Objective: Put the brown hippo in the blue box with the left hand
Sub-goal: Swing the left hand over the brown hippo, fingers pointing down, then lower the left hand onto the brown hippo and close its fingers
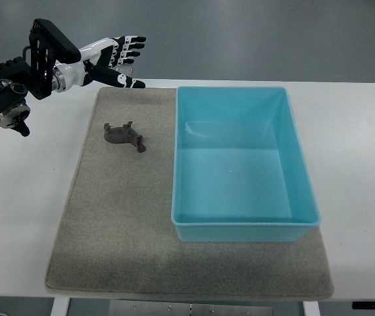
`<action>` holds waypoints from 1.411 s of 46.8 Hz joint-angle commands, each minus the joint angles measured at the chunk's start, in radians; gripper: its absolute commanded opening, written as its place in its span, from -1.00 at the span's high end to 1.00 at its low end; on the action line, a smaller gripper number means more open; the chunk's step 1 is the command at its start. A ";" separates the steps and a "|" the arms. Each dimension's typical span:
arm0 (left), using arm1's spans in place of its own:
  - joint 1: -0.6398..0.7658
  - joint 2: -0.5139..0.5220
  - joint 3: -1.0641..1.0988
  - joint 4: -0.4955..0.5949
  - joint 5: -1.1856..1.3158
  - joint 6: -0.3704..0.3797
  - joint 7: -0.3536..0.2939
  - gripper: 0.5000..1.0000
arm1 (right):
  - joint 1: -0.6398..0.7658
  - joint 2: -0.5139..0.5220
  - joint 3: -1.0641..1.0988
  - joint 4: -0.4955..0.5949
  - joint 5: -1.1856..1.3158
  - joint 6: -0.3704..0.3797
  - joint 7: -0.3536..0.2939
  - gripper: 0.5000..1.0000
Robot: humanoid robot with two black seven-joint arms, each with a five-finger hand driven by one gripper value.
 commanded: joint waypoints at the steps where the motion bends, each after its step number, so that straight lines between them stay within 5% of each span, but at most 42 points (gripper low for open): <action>1: 0.000 0.028 0.036 -0.035 0.066 -0.001 0.000 -0.98 | 0.001 0.000 0.001 0.000 0.000 0.000 0.000 -0.74; 23: -0.012 0.045 0.112 -0.087 0.442 -0.022 0.000 -0.98 | 0.001 0.000 0.000 0.000 0.000 0.000 0.000 -0.74; 66: -0.044 0.048 0.137 -0.087 0.568 -0.070 0.000 -0.98 | 0.000 0.000 0.000 0.000 0.000 0.000 0.000 -0.74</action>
